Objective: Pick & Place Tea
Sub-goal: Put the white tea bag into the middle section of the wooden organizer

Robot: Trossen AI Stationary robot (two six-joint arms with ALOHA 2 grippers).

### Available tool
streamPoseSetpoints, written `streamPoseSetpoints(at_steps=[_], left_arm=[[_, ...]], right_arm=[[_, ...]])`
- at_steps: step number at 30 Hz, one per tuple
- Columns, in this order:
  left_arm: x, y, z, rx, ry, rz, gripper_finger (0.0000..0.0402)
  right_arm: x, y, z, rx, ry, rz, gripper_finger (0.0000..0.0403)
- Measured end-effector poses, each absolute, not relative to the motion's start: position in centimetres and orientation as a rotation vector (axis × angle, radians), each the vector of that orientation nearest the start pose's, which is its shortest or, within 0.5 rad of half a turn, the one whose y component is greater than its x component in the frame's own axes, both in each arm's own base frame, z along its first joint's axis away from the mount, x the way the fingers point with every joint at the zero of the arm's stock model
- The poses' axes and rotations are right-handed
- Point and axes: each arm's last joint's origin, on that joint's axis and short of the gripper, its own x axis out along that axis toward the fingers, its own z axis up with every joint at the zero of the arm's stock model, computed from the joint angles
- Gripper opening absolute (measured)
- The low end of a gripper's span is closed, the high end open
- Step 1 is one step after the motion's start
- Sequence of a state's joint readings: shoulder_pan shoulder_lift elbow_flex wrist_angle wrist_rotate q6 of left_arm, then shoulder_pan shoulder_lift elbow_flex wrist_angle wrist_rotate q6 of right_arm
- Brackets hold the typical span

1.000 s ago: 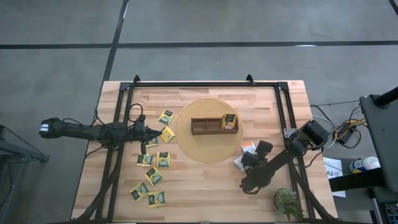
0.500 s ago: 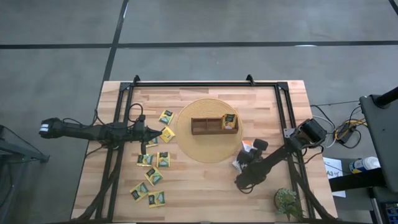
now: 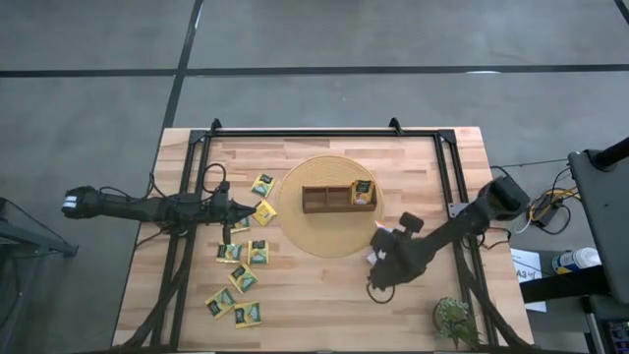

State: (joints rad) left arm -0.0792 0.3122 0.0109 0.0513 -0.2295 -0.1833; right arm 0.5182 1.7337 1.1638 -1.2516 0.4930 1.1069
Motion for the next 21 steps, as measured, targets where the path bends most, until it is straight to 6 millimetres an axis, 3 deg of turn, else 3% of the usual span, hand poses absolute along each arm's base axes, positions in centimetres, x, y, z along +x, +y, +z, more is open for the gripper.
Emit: streamPoseSetpoints(at_steps=[8,21], left_arm=[[11.4,-0.2,14.6,-0.143,0.232,0.172,0.0000],[11.4,-0.2,14.5,-0.143,0.233,0.172,0.0000]], right_arm=[[24.9,9.3,23.8,0.249,1.246,-0.684,0.0009],[26.6,3.6,26.8,0.270,1.232,-0.509,0.0008]])
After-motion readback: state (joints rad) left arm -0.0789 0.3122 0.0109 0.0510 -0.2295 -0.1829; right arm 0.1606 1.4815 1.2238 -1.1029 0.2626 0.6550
